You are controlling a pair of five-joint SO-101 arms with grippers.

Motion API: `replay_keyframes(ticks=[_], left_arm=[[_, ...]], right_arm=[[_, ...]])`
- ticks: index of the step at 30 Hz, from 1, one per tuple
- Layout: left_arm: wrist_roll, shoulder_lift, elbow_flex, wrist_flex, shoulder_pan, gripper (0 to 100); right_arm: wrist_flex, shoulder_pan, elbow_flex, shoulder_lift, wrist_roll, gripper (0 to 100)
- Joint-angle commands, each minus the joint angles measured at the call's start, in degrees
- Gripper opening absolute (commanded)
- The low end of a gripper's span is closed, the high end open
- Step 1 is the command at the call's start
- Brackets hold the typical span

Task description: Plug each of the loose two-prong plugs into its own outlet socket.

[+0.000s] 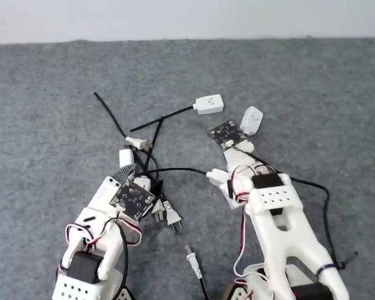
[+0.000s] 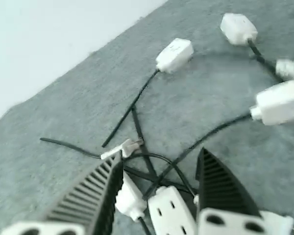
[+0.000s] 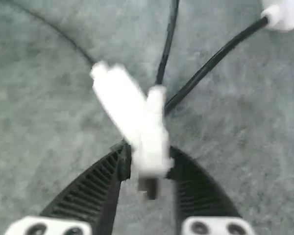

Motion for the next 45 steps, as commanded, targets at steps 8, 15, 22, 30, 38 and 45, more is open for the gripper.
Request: replay_keyframes(ticks=[8, 15, 22, 30, 38, 45], left_arm=[[2.46, -0.18, -0.84, -2.29, -5.80, 24], [2.81, -0.18, -0.66, -2.20, -7.03, 24], [5.19, 3.60, -2.33, -3.52, -10.73, 24], [6.86, 35.52, -13.58, -11.96, -13.10, 24], [10.81, 72.35, -32.48, -11.69, -17.58, 24], [14.86, 82.81, -42.07, -5.80, -20.84, 24]], right_arm=[[9.89, -10.24, -13.36, -0.75, -11.87, 20.5], [9.80, -17.27, -13.71, -0.22, -12.04, 20.5], [9.54, -18.24, -13.89, -0.57, -12.22, 20.5], [8.92, -18.24, -14.07, -0.31, -12.22, 20.5], [-0.22, -18.59, -13.63, -0.13, -19.69, 20.5], [-12.62, -23.87, -6.07, -0.04, -21.71, 20.5]])
